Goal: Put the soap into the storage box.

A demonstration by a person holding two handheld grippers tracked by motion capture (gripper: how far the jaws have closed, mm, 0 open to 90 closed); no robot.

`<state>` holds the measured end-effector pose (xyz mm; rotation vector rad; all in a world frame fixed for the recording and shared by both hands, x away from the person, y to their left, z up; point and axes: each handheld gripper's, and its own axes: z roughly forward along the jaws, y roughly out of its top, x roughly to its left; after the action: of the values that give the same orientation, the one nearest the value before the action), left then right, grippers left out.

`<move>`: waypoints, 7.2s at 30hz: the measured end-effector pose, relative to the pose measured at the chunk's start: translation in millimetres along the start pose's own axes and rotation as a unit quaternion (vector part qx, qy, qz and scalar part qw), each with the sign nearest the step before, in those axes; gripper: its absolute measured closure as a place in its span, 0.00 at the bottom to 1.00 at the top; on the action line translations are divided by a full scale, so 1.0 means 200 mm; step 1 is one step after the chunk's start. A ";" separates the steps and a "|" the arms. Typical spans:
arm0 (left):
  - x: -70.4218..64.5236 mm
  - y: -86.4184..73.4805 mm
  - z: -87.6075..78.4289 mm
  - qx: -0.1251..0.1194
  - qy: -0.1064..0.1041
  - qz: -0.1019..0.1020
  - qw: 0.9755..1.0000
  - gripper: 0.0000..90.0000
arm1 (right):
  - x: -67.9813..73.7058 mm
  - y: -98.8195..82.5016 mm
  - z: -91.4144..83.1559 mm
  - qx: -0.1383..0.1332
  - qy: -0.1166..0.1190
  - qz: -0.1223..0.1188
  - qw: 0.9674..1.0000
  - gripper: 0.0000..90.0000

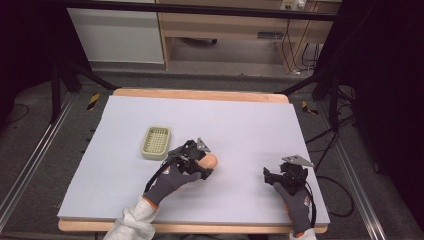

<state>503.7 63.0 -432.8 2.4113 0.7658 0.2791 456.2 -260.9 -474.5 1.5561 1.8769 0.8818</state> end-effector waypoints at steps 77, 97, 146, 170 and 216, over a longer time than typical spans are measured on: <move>0.49 -0.18 -0.36 -0.052 0.120 -0.148 0.980 0.36 | 0.00 0.00 0.00 0.003 0.000 -0.003 1.000 0.07; 0.61 -0.21 -0.28 -0.035 0.151 -0.186 0.970 0.36 | 0.01 0.00 0.00 0.003 0.001 -0.004 1.000 0.07; 0.68 -0.31 -0.15 -0.004 0.160 -0.206 0.965 0.35 | 0.01 0.00 0.01 0.004 0.002 -0.006 1.000 0.06; 0.66 -0.32 -0.17 -0.017 0.156 -0.197 0.968 0.31 | 0.01 0.00 0.01 0.004 0.001 -0.008 1.000 0.06; 0.49 -0.77 -0.47 -0.113 0.156 -0.175 0.965 0.25 | -0.03 -0.01 -0.03 0.007 -0.011 -0.012 1.000 0.06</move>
<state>480.0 266.2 -446.6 1.9963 1.2129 0.5761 451.0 -268.3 -472.3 1.5424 1.8848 0.8399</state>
